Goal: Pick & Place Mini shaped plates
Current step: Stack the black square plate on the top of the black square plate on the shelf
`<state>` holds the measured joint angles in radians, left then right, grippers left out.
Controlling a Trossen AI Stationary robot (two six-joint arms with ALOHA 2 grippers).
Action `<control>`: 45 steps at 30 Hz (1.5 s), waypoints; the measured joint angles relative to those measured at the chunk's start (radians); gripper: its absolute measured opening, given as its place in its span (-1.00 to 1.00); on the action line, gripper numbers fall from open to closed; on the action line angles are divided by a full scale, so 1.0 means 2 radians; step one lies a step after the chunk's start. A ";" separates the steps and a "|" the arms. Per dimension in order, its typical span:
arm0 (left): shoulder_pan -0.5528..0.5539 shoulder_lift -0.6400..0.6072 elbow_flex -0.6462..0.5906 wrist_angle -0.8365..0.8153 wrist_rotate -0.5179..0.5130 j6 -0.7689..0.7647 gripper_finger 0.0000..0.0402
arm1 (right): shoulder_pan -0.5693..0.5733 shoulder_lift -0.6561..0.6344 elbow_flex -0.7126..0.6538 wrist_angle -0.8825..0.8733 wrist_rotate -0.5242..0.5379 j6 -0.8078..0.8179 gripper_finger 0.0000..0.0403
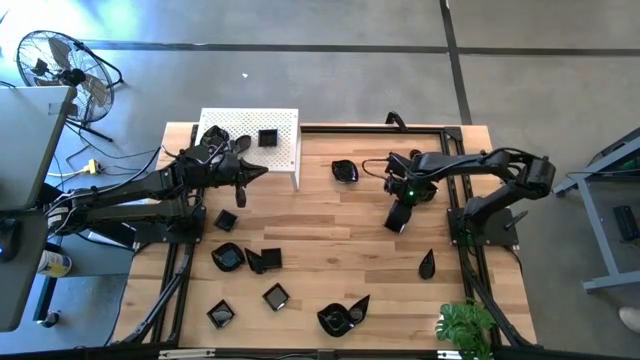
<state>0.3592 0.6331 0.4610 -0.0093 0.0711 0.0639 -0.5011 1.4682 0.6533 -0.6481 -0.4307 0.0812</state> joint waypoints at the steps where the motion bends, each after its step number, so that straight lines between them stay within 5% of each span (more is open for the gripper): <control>1: 0.000 0.000 0.000 0.000 0.000 0.000 -1.00 | 0.000 -0.007 0.000 0.005 -0.002 0.014 -0.98; 9: 0.000 0.000 0.000 0.000 0.000 0.000 -1.00 | 0.049 -0.053 0.000 0.144 0.020 0.184 -0.99; 15: 0.000 0.000 0.000 0.001 0.000 -0.001 -1.00 | 0.125 -0.013 0.000 0.332 0.116 0.333 -0.99; 21: 0.000 0.000 0.000 0.001 -0.001 -0.001 -1.00 | 0.173 0.055 0.003 0.504 0.206 0.395 -0.99; 34: 0.000 0.000 0.000 0.000 -0.001 -0.006 -1.00 | 0.218 0.218 0.181 0.459 0.223 0.351 -0.99; 45: 0.000 0.000 0.000 0.000 -0.001 -0.007 -1.00 | 0.225 0.289 0.246 0.445 0.196 0.351 -0.84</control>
<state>0.3595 0.6334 0.4610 -0.0090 0.0689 0.0505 -0.0508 2.0454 1.1458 0.2422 -0.0386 0.7831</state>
